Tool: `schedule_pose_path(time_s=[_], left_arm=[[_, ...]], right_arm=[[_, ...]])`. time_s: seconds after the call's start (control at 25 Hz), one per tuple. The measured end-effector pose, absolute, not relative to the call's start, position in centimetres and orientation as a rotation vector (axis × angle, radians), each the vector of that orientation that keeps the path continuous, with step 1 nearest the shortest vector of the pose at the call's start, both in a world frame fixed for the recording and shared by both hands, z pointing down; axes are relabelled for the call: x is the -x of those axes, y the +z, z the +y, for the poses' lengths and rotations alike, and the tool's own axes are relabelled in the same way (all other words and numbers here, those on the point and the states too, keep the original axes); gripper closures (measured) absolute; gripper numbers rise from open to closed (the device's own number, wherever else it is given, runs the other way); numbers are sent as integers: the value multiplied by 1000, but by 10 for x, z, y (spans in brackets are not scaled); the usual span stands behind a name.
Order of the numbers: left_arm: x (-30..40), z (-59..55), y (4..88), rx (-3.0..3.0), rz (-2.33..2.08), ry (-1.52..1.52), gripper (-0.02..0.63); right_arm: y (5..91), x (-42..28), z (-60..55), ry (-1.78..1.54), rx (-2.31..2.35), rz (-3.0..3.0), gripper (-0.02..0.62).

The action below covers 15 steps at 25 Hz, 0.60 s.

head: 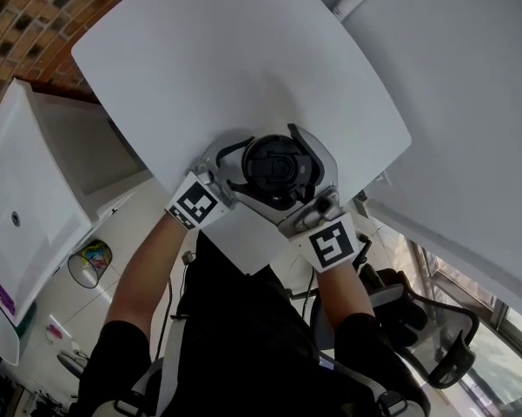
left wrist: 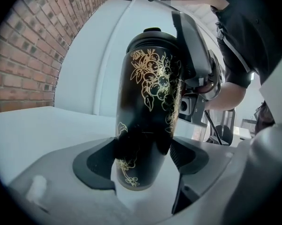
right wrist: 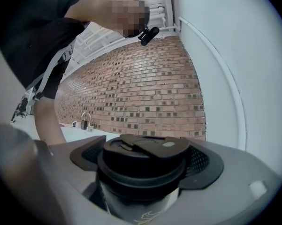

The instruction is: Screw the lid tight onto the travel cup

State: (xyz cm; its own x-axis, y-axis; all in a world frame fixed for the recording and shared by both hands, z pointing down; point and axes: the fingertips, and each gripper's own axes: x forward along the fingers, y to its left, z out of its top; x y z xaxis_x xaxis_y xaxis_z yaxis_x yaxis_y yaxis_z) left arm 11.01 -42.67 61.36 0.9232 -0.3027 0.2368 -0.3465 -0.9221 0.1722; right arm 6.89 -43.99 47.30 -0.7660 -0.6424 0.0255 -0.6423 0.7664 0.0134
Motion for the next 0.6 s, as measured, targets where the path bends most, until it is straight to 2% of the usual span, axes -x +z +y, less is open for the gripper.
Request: schedule_pose_path(time_s=[0.6], left_arm=[[-111, -425, 612, -2866, -483, 305, 238]], right_arm=[[485, -62, -439, 14, -1042, -2903, 109]])
